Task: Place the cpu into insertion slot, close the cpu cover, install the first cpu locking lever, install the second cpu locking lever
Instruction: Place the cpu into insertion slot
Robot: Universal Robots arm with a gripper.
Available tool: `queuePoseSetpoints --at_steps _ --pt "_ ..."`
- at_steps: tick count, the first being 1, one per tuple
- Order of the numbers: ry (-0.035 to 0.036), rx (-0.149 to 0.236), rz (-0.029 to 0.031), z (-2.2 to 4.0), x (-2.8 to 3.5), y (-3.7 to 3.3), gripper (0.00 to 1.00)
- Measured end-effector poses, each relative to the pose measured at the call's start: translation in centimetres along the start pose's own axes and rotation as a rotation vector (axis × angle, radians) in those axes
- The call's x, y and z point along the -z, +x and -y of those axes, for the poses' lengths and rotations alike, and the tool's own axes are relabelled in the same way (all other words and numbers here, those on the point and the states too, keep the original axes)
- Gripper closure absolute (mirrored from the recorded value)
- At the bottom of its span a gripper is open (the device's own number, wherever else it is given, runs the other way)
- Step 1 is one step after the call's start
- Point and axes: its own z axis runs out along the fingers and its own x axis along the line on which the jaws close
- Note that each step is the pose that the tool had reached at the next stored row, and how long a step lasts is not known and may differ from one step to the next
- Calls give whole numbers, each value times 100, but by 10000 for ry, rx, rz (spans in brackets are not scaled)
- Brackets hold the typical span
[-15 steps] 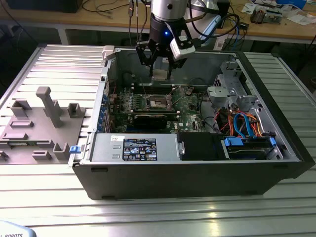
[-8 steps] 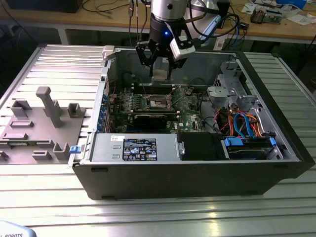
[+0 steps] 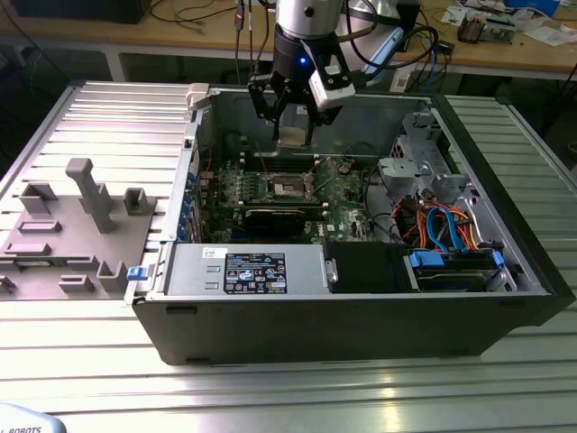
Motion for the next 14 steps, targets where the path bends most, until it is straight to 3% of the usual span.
queuePoseSetpoints --at_steps 14 --pt "-7 -334 22 0 0 0 45"
